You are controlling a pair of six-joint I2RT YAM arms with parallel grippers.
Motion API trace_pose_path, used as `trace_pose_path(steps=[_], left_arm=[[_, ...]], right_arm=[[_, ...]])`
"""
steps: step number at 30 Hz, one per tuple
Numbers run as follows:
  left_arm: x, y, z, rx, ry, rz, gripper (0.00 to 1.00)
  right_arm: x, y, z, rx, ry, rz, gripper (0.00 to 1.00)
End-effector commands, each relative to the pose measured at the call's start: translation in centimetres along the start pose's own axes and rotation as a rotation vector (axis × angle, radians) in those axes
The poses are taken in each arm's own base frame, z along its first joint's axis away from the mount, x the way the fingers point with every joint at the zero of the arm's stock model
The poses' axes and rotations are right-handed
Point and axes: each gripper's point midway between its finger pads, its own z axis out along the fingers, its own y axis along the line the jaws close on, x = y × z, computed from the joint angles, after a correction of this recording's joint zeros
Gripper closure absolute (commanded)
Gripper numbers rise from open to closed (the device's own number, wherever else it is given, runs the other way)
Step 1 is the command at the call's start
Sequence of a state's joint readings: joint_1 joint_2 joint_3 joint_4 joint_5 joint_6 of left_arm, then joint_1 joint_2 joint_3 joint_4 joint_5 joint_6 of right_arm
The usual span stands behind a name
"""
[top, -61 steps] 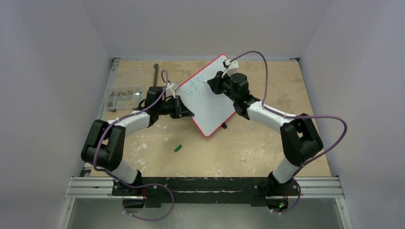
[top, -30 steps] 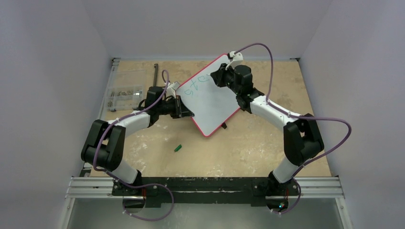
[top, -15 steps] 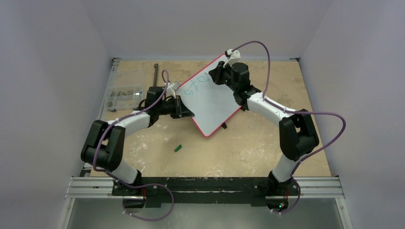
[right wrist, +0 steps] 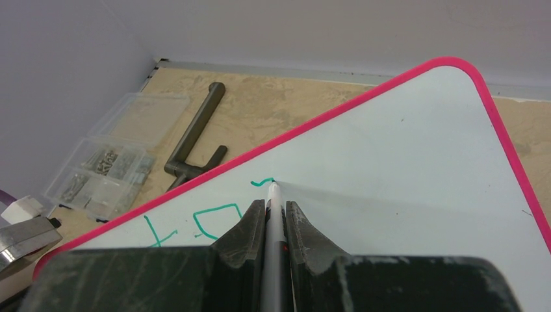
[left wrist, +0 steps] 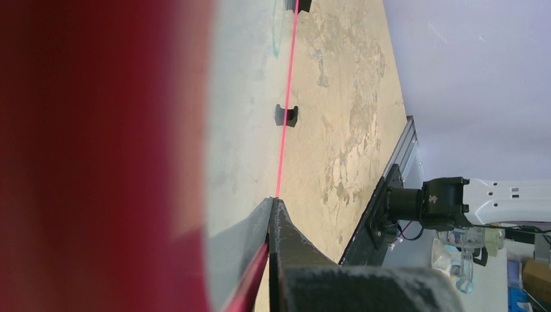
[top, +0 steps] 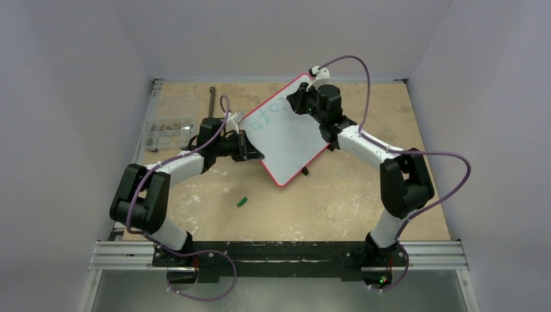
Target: Write a sentence on the whiteboard
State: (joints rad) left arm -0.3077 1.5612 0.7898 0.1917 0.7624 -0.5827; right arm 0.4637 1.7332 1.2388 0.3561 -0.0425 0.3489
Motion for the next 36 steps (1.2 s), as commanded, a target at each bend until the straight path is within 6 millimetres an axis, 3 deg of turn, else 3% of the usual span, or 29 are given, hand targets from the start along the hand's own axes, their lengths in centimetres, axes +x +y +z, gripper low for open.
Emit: trace_pose_path(steps=[1, 13, 18, 22, 28, 36], left_arm=[[-0.7, -1.0, -0.3, 0.015, -0.008, 0.096, 1.00], [-0.8, -1.0, -0.2, 0.018, -0.011, 0.098, 1.00], [-0.9, -1.1, -0.2, 0.021, -0.012, 0.098, 1.00], [-0.9, -1.1, -0.2, 0.019, -0.012, 0.096, 1.00], [-0.8, -1.0, -0.2, 0.018, -0.011, 0.095, 1.00], [-1.0, -1.1, -0.3, 0.018, -0.015, 0.098, 1.00]], right_arm=[[1.5, -0.5, -0.4, 0.010, 0.028, 0.006, 1.00], [4.9, -1.9, -3.0, 0.049, 0.092, 0.016, 1.00], [5.1, -2.1, -4.0, 0.062, 0.100, 0.015, 1.00], [3.6, -1.7, -4.7, 0.062, 0.077, 0.014, 1.00], [-0.2, 0.0, -5.1, 0.023, 0.006, 0.025, 1.00], [-3.6, 1.5, -3.6, -0.019, -0.054, 0.029, 1.00]])
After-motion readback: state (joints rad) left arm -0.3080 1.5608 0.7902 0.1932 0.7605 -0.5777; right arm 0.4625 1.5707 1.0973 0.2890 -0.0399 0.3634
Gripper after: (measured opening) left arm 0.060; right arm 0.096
